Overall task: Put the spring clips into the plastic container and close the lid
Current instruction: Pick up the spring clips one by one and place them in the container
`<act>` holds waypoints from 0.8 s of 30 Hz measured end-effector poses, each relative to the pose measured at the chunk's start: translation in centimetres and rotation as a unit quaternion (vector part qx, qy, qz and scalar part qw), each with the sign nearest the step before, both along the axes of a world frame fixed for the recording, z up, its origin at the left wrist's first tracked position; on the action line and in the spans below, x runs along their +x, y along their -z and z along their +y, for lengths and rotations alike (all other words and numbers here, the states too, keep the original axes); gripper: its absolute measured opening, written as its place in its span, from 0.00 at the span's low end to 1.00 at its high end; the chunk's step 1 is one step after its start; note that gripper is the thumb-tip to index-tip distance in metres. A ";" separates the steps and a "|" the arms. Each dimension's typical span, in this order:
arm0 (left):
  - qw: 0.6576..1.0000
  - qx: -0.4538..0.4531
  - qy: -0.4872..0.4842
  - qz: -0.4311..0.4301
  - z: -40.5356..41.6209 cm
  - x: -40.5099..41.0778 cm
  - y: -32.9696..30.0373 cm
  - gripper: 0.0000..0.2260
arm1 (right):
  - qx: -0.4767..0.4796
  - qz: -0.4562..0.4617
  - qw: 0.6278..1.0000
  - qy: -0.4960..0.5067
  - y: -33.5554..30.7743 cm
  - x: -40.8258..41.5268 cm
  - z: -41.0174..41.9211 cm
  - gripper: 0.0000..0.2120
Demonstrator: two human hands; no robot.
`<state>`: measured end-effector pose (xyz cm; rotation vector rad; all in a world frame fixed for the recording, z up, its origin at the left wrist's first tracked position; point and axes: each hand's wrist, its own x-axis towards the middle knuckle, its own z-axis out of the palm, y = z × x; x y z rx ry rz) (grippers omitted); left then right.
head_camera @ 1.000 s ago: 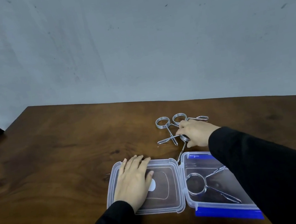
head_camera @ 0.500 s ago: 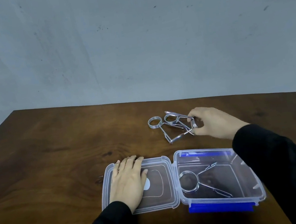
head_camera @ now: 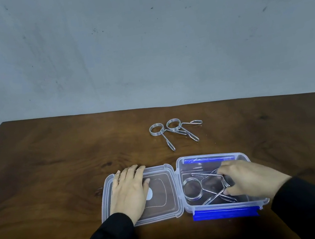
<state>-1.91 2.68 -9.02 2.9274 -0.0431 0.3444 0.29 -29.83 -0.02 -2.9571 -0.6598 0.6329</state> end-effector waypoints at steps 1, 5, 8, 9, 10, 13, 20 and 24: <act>1.000 0.000 0.000 0.000 0.0 0.0 0.0 0.15 | 0.001 0.002 1.000 -0.001 0.3 0.0 -0.1 0.17; 1.000 0.007 -0.002 0.000 0.1 0.1 0.1 0.16 | 0.003 -0.005 1.000 -0.003 -1.0 0.5 -0.1 0.21; 1.000 0.023 0.004 -0.003 0.0 0.1 0.0 0.15 | 0.091 -0.113 0.989 0.012 -3.3 1.3 1.1 0.17; 1.000 0.030 0.007 -0.002 0.0 0.2 -0.1 0.15 | 0.131 -0.139 0.981 0.031 -3.7 1.9 1.8 0.15; 0.999 0.035 0.009 0.000 -0.1 0.2 -0.1 0.15 | 0.171 -0.153 0.972 0.051 -4.0 2.7 2.6 0.14; 0.999 0.034 0.007 0.005 -0.1 0.1 -0.4 0.15 | 0.197 -0.153 0.964 0.091 -2.6 6.3 4.3 0.12; 0.999 0.006 0.025 0.024 0.3 0.2 -0.3 0.18 | 0.050 -0.101 0.984 0.136 0.7 14.0 6.0 0.38; 1.000 -0.006 0.020 0.021 0.3 0.1 -0.4 0.18 | -0.006 -0.035 0.993 0.116 1.2 16.7 5.8 0.43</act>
